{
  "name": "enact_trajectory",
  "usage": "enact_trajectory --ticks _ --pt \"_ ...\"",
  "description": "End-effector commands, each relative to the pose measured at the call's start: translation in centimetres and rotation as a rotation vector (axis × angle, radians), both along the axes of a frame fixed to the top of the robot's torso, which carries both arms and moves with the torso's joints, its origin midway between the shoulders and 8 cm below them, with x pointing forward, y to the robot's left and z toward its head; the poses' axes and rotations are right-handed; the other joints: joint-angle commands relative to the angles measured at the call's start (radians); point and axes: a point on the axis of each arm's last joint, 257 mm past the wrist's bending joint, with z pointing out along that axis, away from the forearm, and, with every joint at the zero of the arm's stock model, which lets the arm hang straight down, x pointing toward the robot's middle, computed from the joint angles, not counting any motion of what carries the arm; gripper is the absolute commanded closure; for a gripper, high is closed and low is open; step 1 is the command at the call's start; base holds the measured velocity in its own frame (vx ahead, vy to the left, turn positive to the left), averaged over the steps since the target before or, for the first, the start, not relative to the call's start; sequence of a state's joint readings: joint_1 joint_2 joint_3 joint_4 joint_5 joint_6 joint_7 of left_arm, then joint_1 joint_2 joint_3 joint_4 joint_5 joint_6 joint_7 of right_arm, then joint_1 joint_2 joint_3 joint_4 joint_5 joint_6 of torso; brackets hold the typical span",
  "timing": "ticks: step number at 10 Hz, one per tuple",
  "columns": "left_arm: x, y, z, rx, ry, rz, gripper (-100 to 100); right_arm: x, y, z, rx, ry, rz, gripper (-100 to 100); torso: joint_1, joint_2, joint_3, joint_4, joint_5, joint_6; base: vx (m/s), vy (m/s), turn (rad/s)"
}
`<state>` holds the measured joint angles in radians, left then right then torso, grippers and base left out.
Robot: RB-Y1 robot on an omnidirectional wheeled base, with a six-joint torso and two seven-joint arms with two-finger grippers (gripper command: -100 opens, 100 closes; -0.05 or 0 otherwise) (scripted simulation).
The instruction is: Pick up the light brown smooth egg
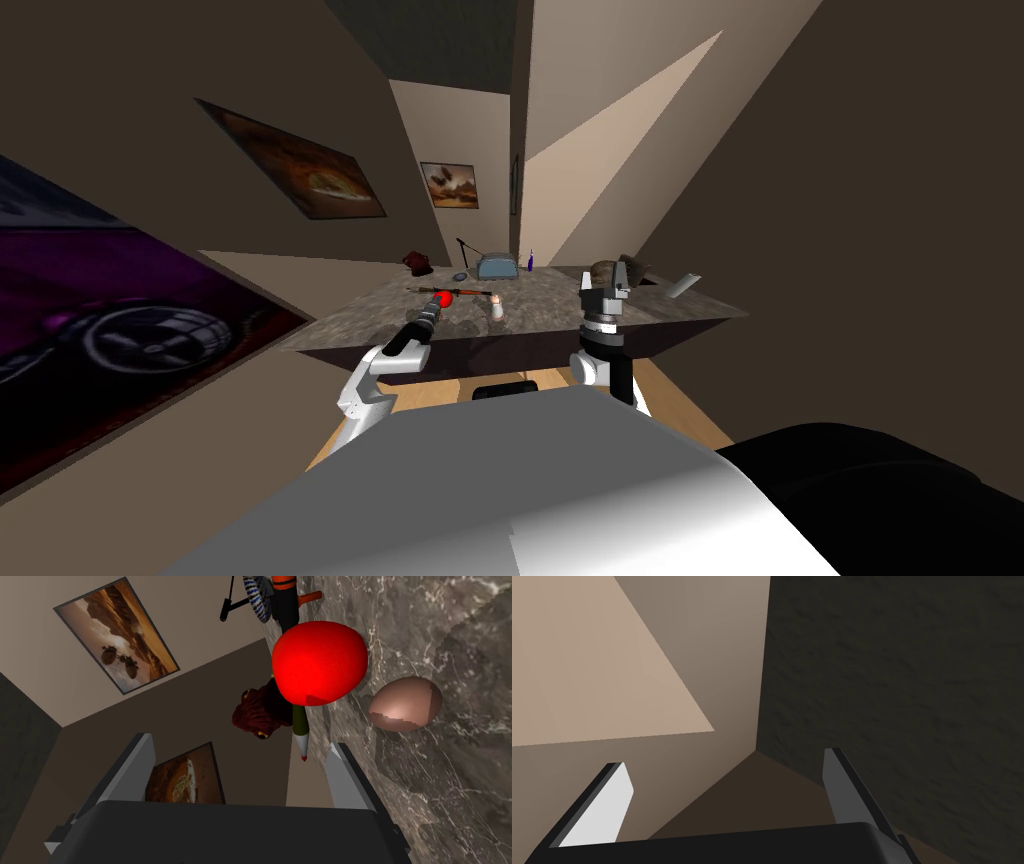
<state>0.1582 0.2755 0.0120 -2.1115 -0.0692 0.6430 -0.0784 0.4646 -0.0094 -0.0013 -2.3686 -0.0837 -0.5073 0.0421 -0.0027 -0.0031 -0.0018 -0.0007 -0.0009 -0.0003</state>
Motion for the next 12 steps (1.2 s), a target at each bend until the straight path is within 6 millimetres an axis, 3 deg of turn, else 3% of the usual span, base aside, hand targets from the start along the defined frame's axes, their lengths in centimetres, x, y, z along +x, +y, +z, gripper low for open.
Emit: enact_trajectory --ticks 1,6,12 --pt "-0.1 0.7 -1.3 0.007 0.045 0.016 -100 0.0 0.0 0.0 0.0 0.0 0.0 0 0.0 0.0 0.0 0.0 0.0 0.0 0.037 -0.037 -0.013" --pt "-0.7 4.6 -6.2 0.051 0.222 0.086 -100 0.0 0.0 0.0 0.0 0.0 0.0 0 0.002 0.001 0.0 0.0 0.0 0.0 0.045 -0.037 -0.028" --pt "-2.9 9.7 -11.3 0.099 0.422 0.174 -100 0.0 0.0 0.0 0.0 0.0 0.0 0 0.004 0.0 0.0 0.0 0.001 0.0 0.062 -0.01 -0.02"
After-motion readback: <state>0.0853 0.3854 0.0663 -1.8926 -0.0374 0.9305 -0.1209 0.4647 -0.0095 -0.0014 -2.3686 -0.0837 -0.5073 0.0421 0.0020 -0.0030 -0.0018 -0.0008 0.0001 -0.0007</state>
